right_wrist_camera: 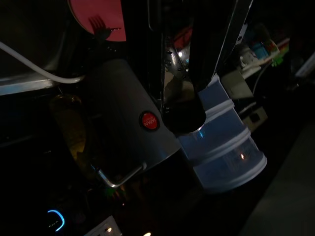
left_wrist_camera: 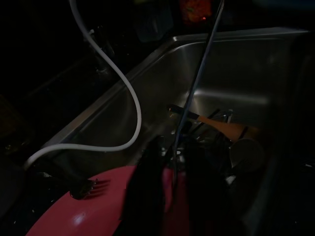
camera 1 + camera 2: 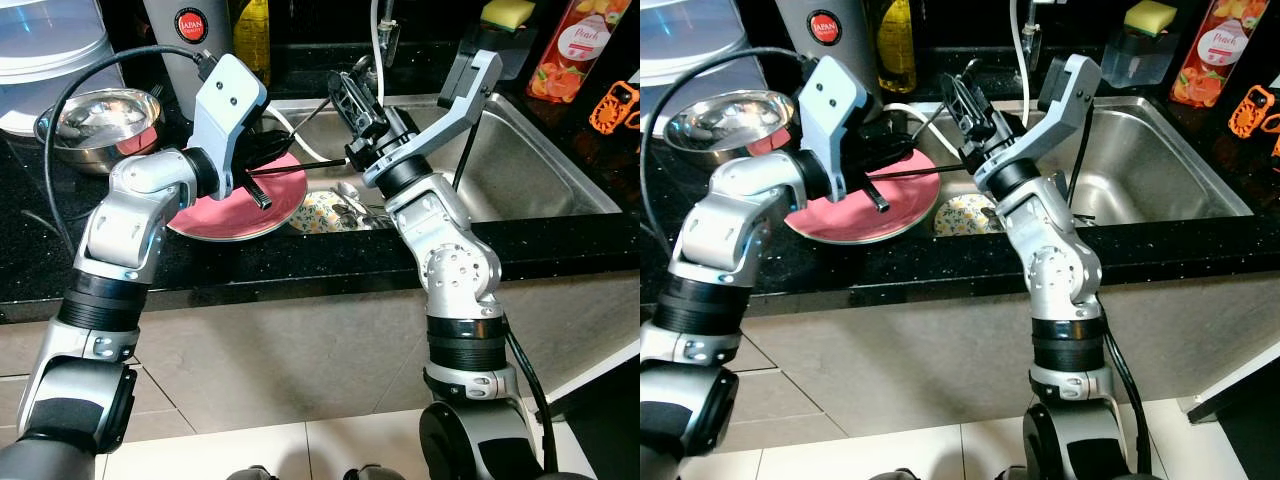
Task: Kitchen organization
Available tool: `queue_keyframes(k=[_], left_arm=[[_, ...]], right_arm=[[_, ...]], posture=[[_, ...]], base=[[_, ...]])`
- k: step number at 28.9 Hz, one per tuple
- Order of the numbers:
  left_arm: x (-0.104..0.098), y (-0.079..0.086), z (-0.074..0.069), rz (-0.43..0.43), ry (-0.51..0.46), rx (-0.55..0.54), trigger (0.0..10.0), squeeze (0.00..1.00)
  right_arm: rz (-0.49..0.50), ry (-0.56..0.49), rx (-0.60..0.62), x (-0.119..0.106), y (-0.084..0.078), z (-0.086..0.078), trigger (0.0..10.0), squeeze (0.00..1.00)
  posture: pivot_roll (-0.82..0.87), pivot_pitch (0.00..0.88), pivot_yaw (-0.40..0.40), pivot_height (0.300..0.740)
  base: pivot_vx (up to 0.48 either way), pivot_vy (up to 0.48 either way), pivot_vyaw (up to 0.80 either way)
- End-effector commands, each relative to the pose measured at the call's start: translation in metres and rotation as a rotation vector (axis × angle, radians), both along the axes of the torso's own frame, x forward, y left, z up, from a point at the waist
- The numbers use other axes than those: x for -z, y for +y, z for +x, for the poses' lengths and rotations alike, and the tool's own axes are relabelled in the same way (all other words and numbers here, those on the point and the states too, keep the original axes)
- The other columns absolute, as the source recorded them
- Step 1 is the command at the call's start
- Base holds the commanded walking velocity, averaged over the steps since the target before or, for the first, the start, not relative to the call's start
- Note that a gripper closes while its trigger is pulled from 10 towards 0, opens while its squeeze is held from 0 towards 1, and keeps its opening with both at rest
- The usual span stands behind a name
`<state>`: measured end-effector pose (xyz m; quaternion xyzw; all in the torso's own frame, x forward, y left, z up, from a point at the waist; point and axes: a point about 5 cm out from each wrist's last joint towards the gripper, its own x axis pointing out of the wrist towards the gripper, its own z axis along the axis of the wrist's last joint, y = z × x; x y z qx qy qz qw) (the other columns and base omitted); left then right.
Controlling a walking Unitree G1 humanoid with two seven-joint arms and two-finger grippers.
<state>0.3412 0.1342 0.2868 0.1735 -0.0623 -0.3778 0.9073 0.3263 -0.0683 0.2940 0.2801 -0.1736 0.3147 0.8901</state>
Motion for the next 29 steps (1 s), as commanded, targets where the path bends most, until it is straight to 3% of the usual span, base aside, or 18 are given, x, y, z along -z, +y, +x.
queue_keyframes(k=[1, 2, 3, 4, 5, 7, 9, 10, 14, 17, 18, 19, 21, 22, 23, 25, 26, 29], left_arm=[[-0.004, -0.004, -0.002, -0.038, -0.023, 0.012, 10.0, 1.00], [-0.008, -0.003, -0.003, -0.064, -0.037, 0.008, 10.0, 1.00], [-0.016, -0.002, -0.008, -0.138, -0.050, 0.036, 10.0, 0.00], [-0.025, 0.000, -0.015, -0.224, -0.062, 0.085, 10.0, 0.00], [-0.025, 0.000, -0.015, -0.224, -0.062, 0.085, 10.0, 0.00], [-0.034, 0.006, -0.025, -0.314, -0.085, 0.139, 10.0, 0.00], [-0.029, 0.016, -0.026, -0.295, -0.081, 0.088, 10.0, 0.00], [-0.029, 0.016, -0.026, -0.295, -0.081, 0.088, 10.0, 0.00], [-0.007, 0.031, -0.011, -0.236, 0.037, -0.075, 10.0, 0.00], [-0.001, 0.032, -0.008, -0.233, 0.072, -0.090, 10.0, 0.00], [0.002, 0.031, -0.006, -0.227, 0.086, -0.102, 10.0, 0.00], [0.002, 0.031, -0.006, -0.227, 0.086, -0.102, 10.0, 0.00], [0.004, 0.031, -0.007, -0.231, 0.094, -0.111, 10.0, 0.00], [0.007, 0.031, -0.007, -0.228, 0.108, -0.123, 10.0, 0.00], [0.008, 0.031, -0.007, -0.225, 0.111, -0.126, 10.0, 0.00], [0.009, 0.031, -0.007, -0.222, 0.115, -0.132, 10.0, 0.00], [0.009, 0.031, -0.006, -0.221, 0.117, -0.137, 10.0, 0.00], [0.009, 0.031, -0.006, -0.223, 0.119, -0.143, 10.0, 0.00]], right_arm=[[-0.008, 0.000, 0.035, 0.001, -0.002, 0.002, 10.0, 0.00], [-0.011, 0.010, 0.081, 0.003, -0.005, 0.005, 10.0, 0.00], [-0.025, 0.016, 0.170, 0.004, -0.013, 0.011, 10.0, 0.00], [-0.027, 0.022, 0.252, 0.005, -0.021, 0.016, 10.0, 0.00], [-0.027, 0.022, 0.252, 0.005, -0.021, 0.016, 10.0, 0.00], [-0.026, 0.036, 0.406, 0.006, -0.042, 0.025, 10.0, 0.00], [-0.056, 0.088, 0.530, 0.014, -0.060, 0.035, 10.0, 0.00], [-0.056, 0.088, 0.530, 0.014, -0.060, 0.035, 10.0, 0.00], [-0.167, 0.180, 0.644, 0.032, -0.074, 0.047, 10.0, 0.00], [-0.234, 0.239, 0.681, 0.045, -0.078, 0.053, 10.0, 0.00], [-0.360, 0.306, 0.700, 0.064, -0.079, 0.059, 10.0, 0.00], [-0.360, 0.306, 0.700, 0.064, -0.079, 0.059, 10.0, 0.00], [-0.474, 0.323, 0.672, 0.077, -0.073, 0.061, 10.0, 0.00], [-0.571, 0.293, 0.551, 0.085, -0.059, 0.061, 10.0, 0.65], [-0.593, 0.286, 0.518, 0.087, -0.056, 0.060, 10.0, 0.79], [-0.615, 0.276, 0.498, 0.088, -0.053, 0.060, 10.0, 0.84], [-0.636, 0.259, 0.486, 0.088, -0.052, 0.059, 10.0, 1.00], [-0.659, 0.228, 0.451, 0.087, -0.048, 0.058, 10.0, 1.00]], posture=[[0.06, 0.030, -0.014, 0.740], [0.07, 0.031, -0.013, 0.740], [0.07, 0.031, -0.013, 0.740], [0.07, 0.031, -0.009, 0.740], [0.07, 0.031, -0.009, 0.740], [0.07, 0.030, -0.010, 0.740], [0.08, 0.024, -0.014, 0.740], [0.08, 0.024, -0.014, 0.740], [0.10, 0.020, -0.020, 0.740], [0.11, 0.020, -0.023, 0.740], [0.11, 0.021, -0.023, 0.740], [0.11, 0.021, -0.023, 0.740], [0.10, 0.025, -0.019, 0.740], [0.10, 0.025, -0.019, 0.740], [0.10, 0.025, -0.019, 0.740], [0.10, 0.025, -0.019, 0.740], [0.10, 0.025, -0.019, 0.740], [0.10, 0.028, -0.022, 0.740]], base=[[0.000, 0.000, 0.00], [0.000, 0.000, 0.00], [0.000, 0.000, 0.00], [0.000, 0.000, 0.00], [0.000, 0.000, 0.00], [0.000, 0.000, 0.00], [0.000, 0.000, 0.00], [0.000, 0.000, 0.00], [0.000, 0.000, 0.00], [0.000, 0.000, 0.00], [0.000, 0.000, 0.00], [0.000, 0.000, 0.00], [0.000, 0.000, 0.00], [0.000, 0.000, 0.00], [0.000, 0.000, 0.00], [0.000, 0.000, 0.00], [0.000, 0.000, 0.00], [0.000, 0.000, 0.00]])
